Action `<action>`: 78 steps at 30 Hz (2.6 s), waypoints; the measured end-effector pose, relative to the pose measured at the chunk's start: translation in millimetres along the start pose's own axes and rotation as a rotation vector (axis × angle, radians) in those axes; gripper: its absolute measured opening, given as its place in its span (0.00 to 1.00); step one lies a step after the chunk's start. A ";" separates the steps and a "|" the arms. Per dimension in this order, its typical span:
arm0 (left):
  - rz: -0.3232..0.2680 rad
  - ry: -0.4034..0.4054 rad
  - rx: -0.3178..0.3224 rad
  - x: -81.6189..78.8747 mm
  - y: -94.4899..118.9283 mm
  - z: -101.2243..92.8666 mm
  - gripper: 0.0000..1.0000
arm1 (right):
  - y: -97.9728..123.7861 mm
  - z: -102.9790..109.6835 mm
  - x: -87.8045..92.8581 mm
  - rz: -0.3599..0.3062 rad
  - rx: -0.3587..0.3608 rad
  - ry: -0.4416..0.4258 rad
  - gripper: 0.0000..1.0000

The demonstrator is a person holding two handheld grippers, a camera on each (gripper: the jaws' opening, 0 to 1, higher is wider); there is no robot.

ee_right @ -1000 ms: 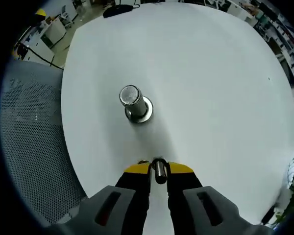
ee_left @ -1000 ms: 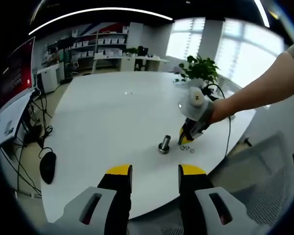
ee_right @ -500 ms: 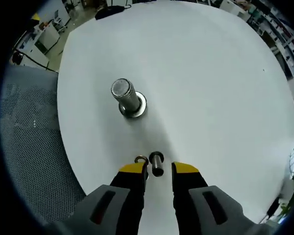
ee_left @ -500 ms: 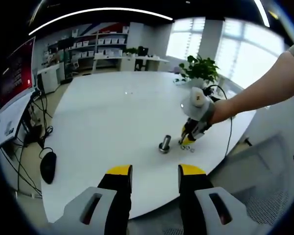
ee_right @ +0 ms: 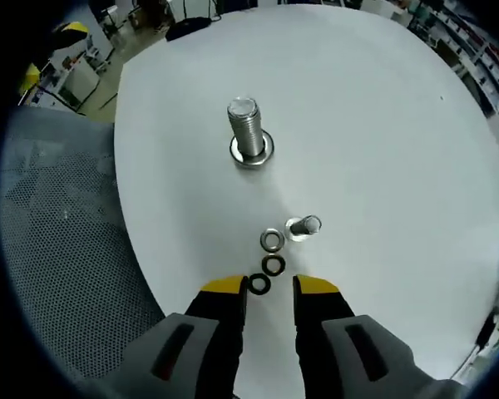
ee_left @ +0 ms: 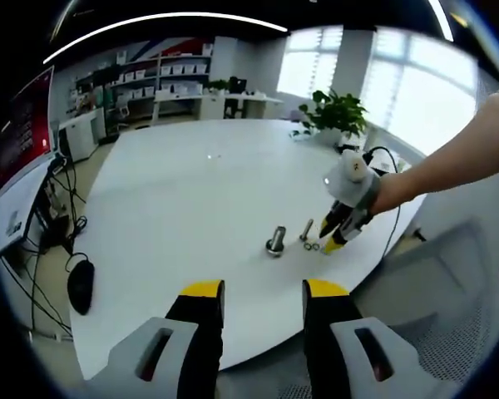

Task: Place the washer onto the threaded stud by aligning its center hole with the stud, sliding it down to the base, and recovering from edge contact or off-axis alignment until the washer reaches the visible bottom stop.

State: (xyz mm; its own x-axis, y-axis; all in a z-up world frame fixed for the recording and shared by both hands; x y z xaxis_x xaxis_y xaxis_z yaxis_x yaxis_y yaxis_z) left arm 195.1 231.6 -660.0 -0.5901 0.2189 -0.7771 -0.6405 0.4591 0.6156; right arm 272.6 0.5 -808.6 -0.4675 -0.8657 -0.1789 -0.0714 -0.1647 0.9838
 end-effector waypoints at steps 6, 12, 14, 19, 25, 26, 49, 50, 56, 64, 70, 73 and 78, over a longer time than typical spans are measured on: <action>0.002 -0.001 0.002 -0.1 -0.6 0.2 0.35 | -2.9 2.4 3.5 0.001 0.006 -0.008 0.23; 0.002 0.000 0.003 -0.1 -1.0 0.5 0.35 | -3.3 1.0 2.0 0.008 0.020 0.013 0.21; 0.003 0.002 0.001 0.0 -1.0 1.1 0.35 | -3.7 1.8 0.4 0.018 0.025 0.038 0.21; 0.003 0.006 -0.002 0.5 -0.7 1.7 0.35 | -4.9 1.6 -2.1 0.031 0.028 0.064 0.17; 0.001 0.010 -0.003 0.4 -0.5 2.2 0.35 | -4.0 1.7 -0.6 0.021 0.026 0.066 0.15; 0.001 0.012 -0.002 0.4 -0.6 2.1 0.35 | -3.8 1.7 0.0 0.017 0.027 0.067 0.15; 0.004 0.007 0.009 0.5 -1.2 1.0 0.36 | -1.0 1.6 14.1 0.041 0.015 0.134 0.17; 0.001 0.009 0.008 0.2 -1.0 1.0 0.36 | -0.8 1.4 13.9 0.040 0.016 0.124 0.17; 0.000 0.012 0.013 0.1 -1.3 0.6 0.35 | -2.6 3.9 11.7 0.090 0.032 0.183 0.15; 0.002 0.016 0.014 0.6 -1.4 1.2 0.35 | -2.6 3.7 10.9 0.148 0.060 0.138 0.14; -0.018 0.024 0.013 -2.2 0.1 2.2 0.34 | -0.8 3.4 14.6 0.082 0.072 0.131 0.14; 0.000 0.031 0.019 1.2 -1.7 1.5 0.35 | -0.2 1.8 15.3 0.054 0.067 0.117 0.13; -0.005 0.025 0.020 0.0 -1.3 0.8 0.35 | 1.2 -6.4 24.9 0.079 0.081 0.074 0.13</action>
State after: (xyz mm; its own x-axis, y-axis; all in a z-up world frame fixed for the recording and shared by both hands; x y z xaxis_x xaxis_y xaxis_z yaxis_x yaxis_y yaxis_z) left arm 196.4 231.7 -660.9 -0.5990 0.1946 -0.7767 -0.6341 0.4771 0.6086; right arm 266.5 -24.3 -812.0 -0.4084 -0.9075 -0.0983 -0.1092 -0.0584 0.9923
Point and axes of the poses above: the point that each gripper's makers call its tool centre point, and the gripper's own axes: y roughly backward along the fingers, z roughly to its left, x roughly out of its underside, the point moved 3 cm from there along y, roughly backward along the fingers, and after that the axes turned 2 degrees about -y, right-handed, at the moved point
